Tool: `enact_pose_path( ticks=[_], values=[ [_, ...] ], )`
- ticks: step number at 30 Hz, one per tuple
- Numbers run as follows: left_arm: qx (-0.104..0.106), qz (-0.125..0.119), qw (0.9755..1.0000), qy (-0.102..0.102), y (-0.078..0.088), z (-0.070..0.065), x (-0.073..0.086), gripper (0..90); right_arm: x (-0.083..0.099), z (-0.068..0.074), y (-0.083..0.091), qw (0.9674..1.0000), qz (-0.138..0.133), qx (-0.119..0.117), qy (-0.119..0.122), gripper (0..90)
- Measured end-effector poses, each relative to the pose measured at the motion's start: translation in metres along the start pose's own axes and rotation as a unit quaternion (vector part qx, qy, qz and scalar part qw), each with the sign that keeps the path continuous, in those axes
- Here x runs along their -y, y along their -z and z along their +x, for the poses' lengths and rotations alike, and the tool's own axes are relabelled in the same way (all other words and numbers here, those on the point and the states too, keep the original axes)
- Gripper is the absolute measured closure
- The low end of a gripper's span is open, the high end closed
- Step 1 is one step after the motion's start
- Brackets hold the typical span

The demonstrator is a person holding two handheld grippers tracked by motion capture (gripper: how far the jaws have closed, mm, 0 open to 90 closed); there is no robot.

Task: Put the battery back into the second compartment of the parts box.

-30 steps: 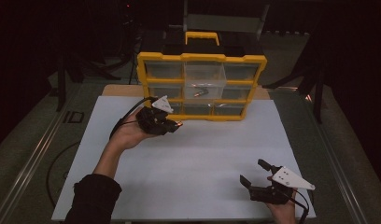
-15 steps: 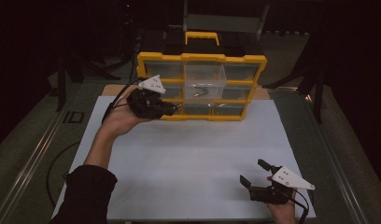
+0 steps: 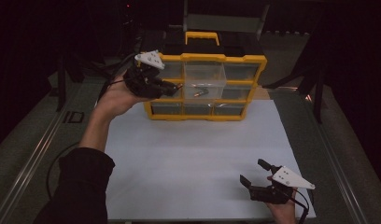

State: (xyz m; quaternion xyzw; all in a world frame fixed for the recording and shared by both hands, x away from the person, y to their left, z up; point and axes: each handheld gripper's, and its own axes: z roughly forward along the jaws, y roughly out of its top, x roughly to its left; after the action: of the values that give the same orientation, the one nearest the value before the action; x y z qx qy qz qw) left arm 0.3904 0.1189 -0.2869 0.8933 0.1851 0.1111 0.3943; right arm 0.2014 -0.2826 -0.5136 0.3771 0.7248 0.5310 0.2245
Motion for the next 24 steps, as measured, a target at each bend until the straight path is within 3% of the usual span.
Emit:
enact_pose_path(
  ticks=[11,18,21,24],
  values=[
    [-0.029,-0.004,0.9995,0.010,0.000,0.010,-0.029,77.9,0.000,-0.001,0.000,1.0000,-0.001,-0.002,-0.005,8.2],
    [-0.046,-0.004,0.9987,0.021,-0.009,0.013,-0.044,77.9,0.001,-0.001,0.000,1.0000,-0.001,-0.003,-0.004,8.2],
    [-0.065,-0.004,0.9976,0.026,-0.016,0.015,-0.052,77.9,0.001,-0.001,0.000,1.0000,0.000,-0.005,-0.002,8.2],
    [-0.066,-0.005,0.9973,0.032,-0.020,0.017,-0.054,77.9,0.000,-0.001,0.000,1.0000,0.000,-0.005,-0.002,8.2]
  ],
)
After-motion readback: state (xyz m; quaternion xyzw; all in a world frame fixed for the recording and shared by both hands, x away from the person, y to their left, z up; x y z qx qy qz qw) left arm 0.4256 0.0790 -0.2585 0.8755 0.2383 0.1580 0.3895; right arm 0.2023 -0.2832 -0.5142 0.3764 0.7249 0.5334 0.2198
